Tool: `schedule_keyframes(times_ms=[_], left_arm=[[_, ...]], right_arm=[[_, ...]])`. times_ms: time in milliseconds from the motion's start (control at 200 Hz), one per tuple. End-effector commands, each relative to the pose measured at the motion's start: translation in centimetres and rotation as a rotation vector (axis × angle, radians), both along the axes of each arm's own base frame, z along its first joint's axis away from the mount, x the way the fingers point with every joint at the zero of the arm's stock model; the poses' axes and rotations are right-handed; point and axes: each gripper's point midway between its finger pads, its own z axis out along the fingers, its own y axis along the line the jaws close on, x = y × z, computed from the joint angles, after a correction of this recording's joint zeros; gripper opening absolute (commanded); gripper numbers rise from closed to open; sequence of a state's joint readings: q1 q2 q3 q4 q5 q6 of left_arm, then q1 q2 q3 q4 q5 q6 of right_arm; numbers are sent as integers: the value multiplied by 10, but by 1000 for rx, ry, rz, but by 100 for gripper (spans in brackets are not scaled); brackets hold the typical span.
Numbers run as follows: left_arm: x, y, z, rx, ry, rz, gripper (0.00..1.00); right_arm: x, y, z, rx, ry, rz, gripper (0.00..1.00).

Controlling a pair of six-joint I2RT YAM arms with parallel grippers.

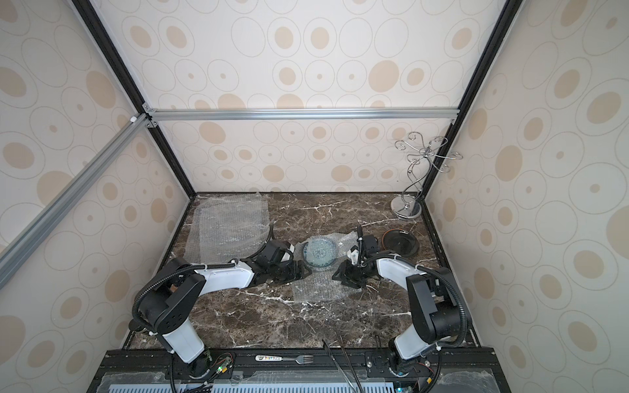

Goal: Unpack dinner plates from bubble wrap
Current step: Unwrap the bubble wrap at the center of the board.

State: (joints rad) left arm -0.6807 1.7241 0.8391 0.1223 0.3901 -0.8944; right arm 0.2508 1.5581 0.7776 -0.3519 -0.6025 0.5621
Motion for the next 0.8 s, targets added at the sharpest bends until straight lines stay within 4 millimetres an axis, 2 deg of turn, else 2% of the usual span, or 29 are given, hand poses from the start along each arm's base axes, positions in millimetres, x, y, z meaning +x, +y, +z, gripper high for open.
schedule_keyframes(times_ms=[0, 565, 680, 795], left_arm=[[-2, 3, -3, 14, 3, 12, 82], [0, 5, -3, 40, -9, 9, 81], [2, 6, 0, 44, -17, 11, 81], [5, 4, 7, 40, -33, 12, 81]], right_arm=[[-1, -6, -7, -7, 5, -1, 50], [-5, -47, -24, -36, 36, -63, 49], [-1, -51, -10, -68, 11, -58, 49], [10, -56, 19, -101, -54, -67, 55]])
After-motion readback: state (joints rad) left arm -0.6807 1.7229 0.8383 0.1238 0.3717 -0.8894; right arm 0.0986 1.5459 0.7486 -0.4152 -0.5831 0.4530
